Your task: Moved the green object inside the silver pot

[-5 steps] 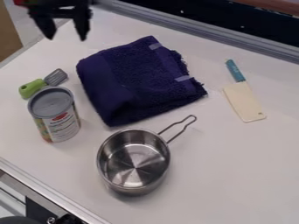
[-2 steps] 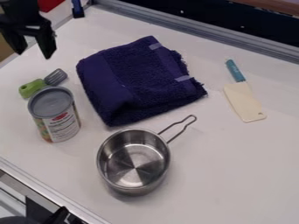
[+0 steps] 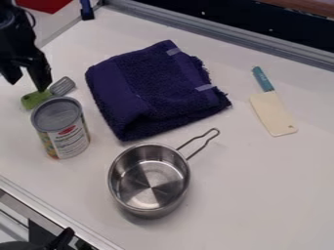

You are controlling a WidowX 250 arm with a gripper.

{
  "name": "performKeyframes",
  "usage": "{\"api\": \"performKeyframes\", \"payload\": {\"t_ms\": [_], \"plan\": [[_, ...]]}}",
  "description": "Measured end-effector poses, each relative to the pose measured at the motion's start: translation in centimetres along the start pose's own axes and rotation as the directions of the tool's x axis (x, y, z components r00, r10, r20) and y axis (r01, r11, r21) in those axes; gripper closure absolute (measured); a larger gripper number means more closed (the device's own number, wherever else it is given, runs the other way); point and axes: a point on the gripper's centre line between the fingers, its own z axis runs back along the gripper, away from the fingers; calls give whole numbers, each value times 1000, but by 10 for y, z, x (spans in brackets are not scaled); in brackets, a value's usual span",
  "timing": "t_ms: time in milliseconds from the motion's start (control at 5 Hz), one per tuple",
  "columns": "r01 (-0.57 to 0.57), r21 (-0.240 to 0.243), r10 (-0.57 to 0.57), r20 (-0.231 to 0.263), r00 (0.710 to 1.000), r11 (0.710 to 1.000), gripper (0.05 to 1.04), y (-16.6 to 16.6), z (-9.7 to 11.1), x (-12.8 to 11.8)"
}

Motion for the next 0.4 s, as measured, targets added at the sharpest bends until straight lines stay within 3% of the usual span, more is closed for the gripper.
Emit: {"api": "performKeyframes", "payload": {"t_ms": [200,400], "plan": [[34,37,-33,-29,999,999,87,2,-18,-2],[51,30,-50,-36,998,998,139,1,-28,-4]]}}
